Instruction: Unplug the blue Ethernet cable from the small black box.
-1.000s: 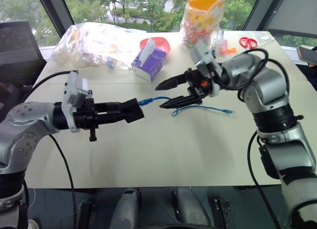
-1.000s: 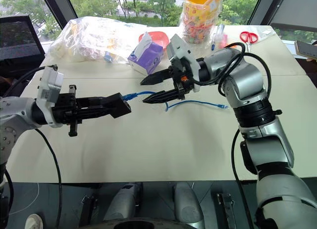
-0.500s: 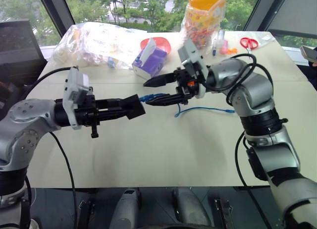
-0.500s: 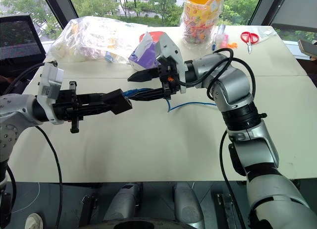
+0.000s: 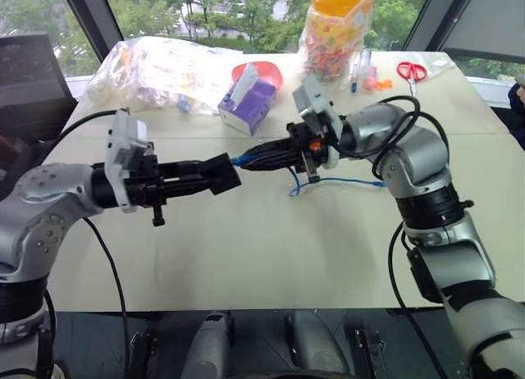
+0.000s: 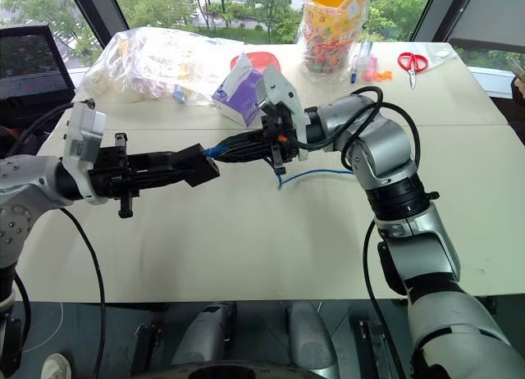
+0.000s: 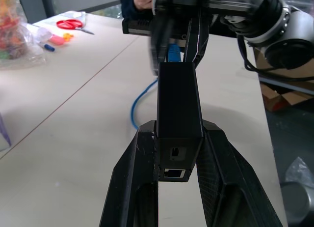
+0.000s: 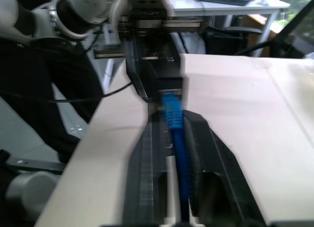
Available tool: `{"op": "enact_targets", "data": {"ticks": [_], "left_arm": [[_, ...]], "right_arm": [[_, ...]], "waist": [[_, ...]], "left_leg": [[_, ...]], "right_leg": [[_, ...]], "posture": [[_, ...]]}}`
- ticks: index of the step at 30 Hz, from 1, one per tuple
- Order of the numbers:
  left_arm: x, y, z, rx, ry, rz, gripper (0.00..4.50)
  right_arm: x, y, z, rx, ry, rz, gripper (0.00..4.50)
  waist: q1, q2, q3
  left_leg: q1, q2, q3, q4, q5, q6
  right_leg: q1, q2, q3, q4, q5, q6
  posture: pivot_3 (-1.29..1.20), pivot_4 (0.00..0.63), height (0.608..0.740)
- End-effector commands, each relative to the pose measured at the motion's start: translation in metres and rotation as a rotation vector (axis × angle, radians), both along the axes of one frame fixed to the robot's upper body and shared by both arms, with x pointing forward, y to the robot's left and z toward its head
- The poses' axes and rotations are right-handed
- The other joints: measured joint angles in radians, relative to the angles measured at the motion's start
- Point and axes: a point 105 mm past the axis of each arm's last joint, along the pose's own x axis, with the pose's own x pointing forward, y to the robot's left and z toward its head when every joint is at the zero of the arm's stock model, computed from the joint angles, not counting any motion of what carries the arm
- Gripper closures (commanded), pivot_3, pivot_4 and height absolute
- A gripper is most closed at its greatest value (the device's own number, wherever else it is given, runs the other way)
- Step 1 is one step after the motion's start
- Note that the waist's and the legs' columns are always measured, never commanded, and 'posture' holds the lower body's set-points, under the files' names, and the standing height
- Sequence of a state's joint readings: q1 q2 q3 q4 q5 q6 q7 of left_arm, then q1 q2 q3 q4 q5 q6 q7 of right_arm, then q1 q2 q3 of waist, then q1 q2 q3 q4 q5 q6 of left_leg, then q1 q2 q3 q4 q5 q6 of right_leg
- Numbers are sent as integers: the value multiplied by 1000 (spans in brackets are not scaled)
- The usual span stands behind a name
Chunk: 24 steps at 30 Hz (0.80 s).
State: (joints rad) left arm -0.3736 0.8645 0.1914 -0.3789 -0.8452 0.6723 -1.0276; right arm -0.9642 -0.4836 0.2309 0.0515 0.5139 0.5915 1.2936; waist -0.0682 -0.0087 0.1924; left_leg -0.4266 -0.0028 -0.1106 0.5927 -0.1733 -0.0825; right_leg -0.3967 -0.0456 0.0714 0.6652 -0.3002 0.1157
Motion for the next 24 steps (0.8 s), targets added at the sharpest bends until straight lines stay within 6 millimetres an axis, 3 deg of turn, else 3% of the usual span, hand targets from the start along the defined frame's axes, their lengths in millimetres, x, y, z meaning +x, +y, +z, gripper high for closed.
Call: {"op": "enact_targets", "data": {"ticks": [1, 12, 17, 24], "left_arm": [[-4, -3, 11, -2, -49, -22, 4027], [-12, -6, 5, 27, -38, -56, 4027], [-26, -10, -3, 64, -12, -122, 4027], [-26, -10, 0, 55, -16, -113, 4027]], "right_arm": [[-6, 4, 7, 4, -43, 24, 4442], [-8, 1, 8, -9, -28, 49, 4442], [-6, -16, 9, -58, -3, 83, 4442], [13, -42, 16, -68, 47, 40, 4442]], "waist": [[0, 0, 0], [0, 0, 0], [0, 0, 0], [0, 0, 0]], "left_leg": [[0, 0, 0, 0, 0, 0], [0, 0, 0, 0, 0, 0], [0, 0, 0, 0, 0, 0], [1, 0, 0, 1, 0, 0]], "right_leg": [[0, 0, 0, 0, 0, 0], [0, 0, 0, 0, 0, 0], [0, 0, 0, 0, 0, 0], [1, 0, 0, 0, 0, 0]], "posture": [[0, 150, 740], [0, 150, 740], [0, 150, 740], [0, 150, 740]]}}
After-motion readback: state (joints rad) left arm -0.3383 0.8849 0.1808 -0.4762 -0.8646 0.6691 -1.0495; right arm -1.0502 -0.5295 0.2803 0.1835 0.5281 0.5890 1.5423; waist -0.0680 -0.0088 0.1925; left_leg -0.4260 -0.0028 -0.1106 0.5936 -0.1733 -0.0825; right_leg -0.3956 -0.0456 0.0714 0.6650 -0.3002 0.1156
